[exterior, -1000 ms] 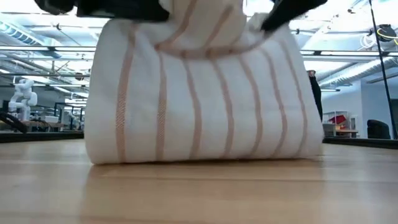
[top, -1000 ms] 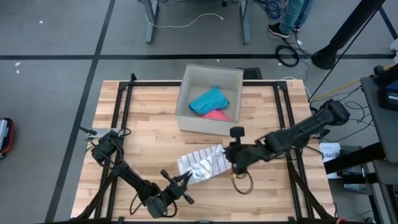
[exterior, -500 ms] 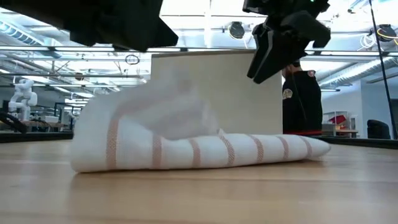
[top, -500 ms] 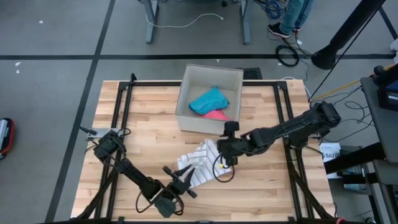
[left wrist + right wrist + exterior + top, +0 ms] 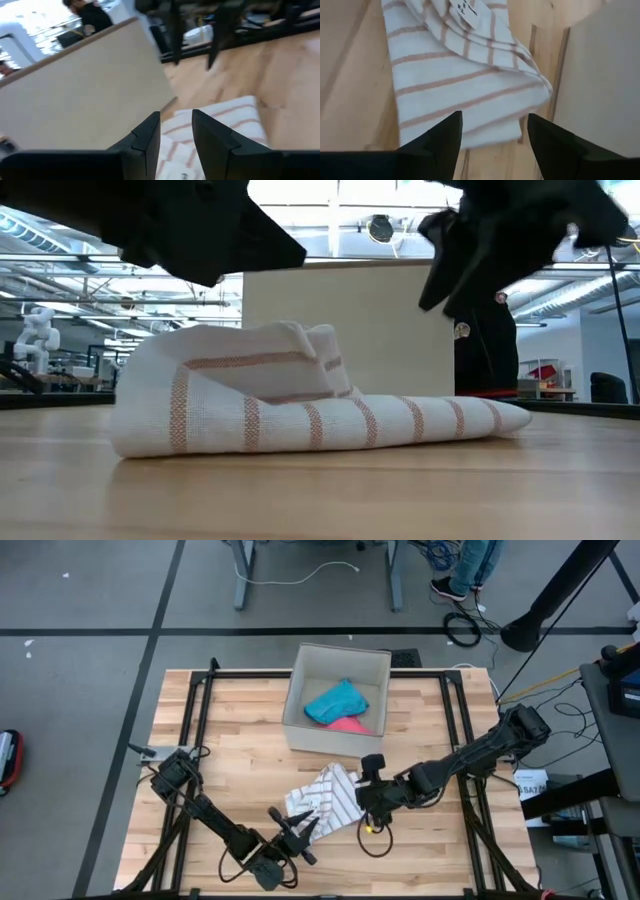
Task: Fold towel
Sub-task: Fold the white towel
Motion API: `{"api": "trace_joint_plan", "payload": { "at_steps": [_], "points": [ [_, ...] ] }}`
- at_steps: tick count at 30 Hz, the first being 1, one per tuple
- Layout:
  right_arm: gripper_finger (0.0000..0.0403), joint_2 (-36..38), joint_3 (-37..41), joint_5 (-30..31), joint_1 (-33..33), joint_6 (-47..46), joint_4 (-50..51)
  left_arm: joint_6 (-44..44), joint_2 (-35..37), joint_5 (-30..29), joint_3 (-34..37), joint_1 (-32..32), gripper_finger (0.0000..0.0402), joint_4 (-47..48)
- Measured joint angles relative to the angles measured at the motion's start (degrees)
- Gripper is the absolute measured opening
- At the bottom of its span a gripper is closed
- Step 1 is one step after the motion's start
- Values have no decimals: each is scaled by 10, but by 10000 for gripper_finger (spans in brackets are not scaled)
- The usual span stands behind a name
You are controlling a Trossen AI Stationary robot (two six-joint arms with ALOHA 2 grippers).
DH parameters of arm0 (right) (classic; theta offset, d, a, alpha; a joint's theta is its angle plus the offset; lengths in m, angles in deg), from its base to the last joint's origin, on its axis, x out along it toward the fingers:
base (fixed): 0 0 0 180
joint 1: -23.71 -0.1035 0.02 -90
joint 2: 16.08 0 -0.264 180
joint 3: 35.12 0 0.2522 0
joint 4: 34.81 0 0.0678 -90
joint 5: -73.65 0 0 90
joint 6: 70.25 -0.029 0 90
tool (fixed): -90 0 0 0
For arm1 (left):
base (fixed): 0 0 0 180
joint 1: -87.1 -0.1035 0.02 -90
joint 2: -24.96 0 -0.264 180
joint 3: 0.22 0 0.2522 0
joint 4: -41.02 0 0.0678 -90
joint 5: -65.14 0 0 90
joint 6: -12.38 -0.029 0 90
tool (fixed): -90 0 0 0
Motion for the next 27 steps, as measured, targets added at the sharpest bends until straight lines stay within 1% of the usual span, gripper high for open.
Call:
{"api": "trace_joint_plan", "payload": {
  "at_steps": [3, 6, 9, 10, 12, 14, 16, 17, 19, 22, 25, 27],
  "points": [
    [203, 0, 54, 2, 5, 53, -94, 6, 0, 35, 0, 0, 119, 12],
    [195, -1, 102, 0, 24, 94, -179, 8, 0, 44, 0, 0, 119, 15],
    [188, -1, 126, 3, 51, 102, -229, 8, 0, 46, 0, 7, 119, 15],
    [186, -1, 133, 2, 58, 103, -236, 8, 0, 56, 0, 10, 120, 14],
    [182, -1, 137, -20, 71, 108, -241, 5, 0, 85, 0, 15, 119, 11],
    [178, -1, 140, -53, 81, 118, -259, -4, 0, 134, 0, 20, 120, 13],
    [175, -1, 146, -63, 89, 134, -286, -5, 0, 176, 0, 22, 120, 28],
    [173, -2, 148, -62, 93, 147, -296, -5, 0, 187, 0, 22, 120, 37],
    [171, -4, 148, -61, 101, 171, -312, -14, 0, 189, 0, 25, 120, 59],
    [169, -10, 148, -65, 115, 201, -327, -73, 0, 183, 0, 32, 120, 74],
    [169, -19, 148, -90, 130, 218, -341, -131, 0, 162, 0, 40, 120, 72],
    [169, -28, 148, -107, 138, 223, -354, -156, 0, 151, 0, 42, 120, 75]
  ]
}}
